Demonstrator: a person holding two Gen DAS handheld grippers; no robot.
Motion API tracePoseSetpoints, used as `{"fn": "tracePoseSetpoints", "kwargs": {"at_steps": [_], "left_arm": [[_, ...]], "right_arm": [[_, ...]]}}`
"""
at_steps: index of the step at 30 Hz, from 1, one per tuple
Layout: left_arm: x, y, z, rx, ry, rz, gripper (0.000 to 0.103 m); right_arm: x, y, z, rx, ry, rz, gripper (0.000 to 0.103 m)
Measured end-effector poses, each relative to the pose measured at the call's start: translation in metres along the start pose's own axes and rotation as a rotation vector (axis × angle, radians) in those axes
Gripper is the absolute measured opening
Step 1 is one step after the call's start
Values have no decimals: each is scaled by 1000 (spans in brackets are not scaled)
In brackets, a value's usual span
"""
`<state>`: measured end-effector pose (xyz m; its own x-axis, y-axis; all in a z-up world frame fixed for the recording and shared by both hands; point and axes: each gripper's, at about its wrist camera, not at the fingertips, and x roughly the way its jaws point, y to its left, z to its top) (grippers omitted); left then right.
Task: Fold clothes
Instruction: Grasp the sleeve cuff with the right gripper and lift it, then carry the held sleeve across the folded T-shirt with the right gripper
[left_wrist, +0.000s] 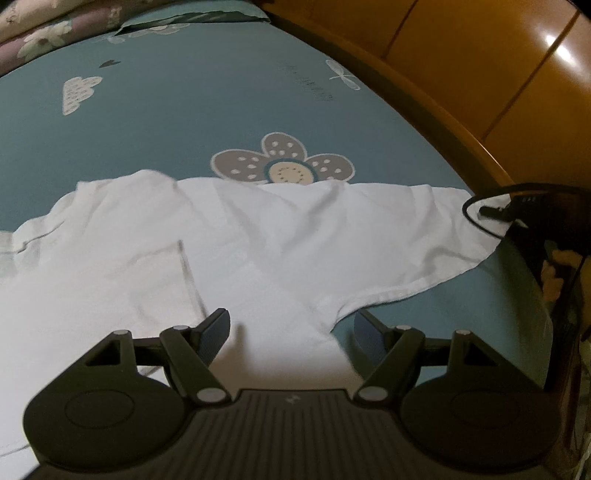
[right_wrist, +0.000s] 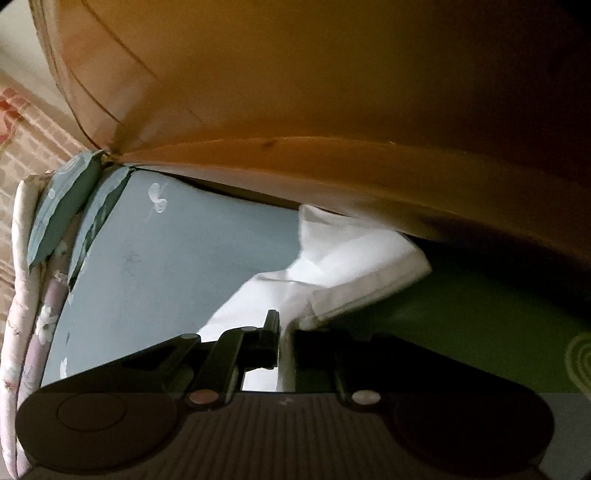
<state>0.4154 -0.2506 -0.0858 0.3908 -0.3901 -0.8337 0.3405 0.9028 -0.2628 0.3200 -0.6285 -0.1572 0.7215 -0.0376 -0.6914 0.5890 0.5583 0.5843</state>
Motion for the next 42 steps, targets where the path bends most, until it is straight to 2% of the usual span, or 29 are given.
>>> {"fn": "tracePoseSetpoints", "kwargs": {"at_steps": [12, 22, 42], "left_arm": [[-36, 23, -20, 19, -17, 25, 74], [-62, 37, -44, 127, -5, 102, 74], [-133, 120, -95, 4, -48, 190, 74]], "right_arm": [[-16, 57, -11, -90, 9, 69, 8], [-33, 119, -43, -140, 41, 173, 8], [-31, 235, -145, -260, 163, 302, 8]]}}
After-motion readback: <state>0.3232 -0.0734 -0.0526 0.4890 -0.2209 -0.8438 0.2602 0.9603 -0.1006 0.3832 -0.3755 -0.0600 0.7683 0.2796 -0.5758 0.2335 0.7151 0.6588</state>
